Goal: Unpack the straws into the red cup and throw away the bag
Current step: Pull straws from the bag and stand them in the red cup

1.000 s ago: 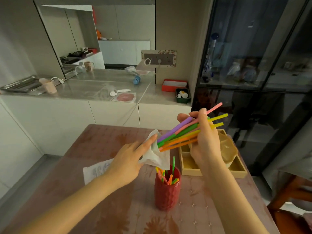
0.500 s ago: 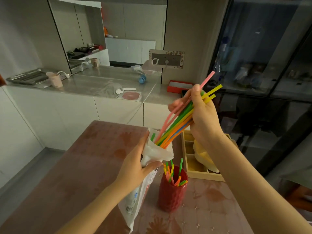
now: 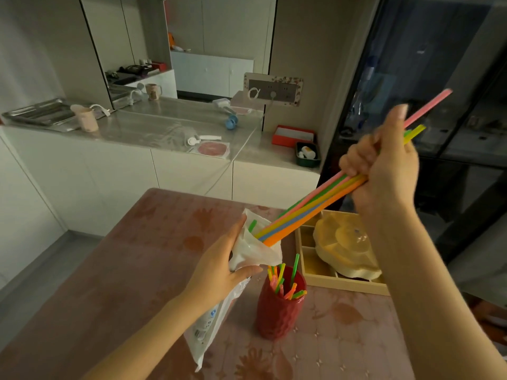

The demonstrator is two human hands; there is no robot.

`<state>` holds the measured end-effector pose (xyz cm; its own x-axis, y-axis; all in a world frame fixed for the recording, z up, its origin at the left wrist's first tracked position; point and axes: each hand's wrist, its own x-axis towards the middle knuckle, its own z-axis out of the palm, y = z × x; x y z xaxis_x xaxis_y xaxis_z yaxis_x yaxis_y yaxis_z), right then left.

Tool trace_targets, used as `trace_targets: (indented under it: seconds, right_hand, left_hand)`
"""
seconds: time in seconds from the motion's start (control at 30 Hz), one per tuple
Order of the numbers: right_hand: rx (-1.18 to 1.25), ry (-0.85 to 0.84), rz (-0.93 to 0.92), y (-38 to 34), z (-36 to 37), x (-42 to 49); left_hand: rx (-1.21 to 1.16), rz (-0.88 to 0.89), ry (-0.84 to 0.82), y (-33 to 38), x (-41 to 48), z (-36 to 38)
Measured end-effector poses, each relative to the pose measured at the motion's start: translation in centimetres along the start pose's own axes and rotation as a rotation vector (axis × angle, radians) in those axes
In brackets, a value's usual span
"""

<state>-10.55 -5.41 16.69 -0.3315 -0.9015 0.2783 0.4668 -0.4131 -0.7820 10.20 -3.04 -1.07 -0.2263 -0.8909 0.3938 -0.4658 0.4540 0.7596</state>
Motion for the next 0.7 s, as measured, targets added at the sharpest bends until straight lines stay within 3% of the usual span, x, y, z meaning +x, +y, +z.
trace_targets:
  seconds: [0.17, 0.43, 0.53, 0.7]
  right_hand:
    - [0.058, 0.052, -0.072, -2.2, -2.7, 1.5]
    - [-0.032, 0.254, 0.024, -0.1, -7.5, 2.2]
    - [-0.01, 0.323, -0.022, -0.2, -8.8, 2.4]
    - [-0.063, 0.206, -0.13, -1.5, -8.9, 2.0]
  left_hand:
    - [0.083, -0.023, 0.015, -1.8, -0.5, -1.3]
    - [0.192, -0.068, 0.007, -3.6, -0.6, -2.3]
    - [0.218, -0.075, -0.014, -4.2, -0.8, -2.1]
    - [0.213, -0.118, -0.04, -5.8, -0.5, -1.4]
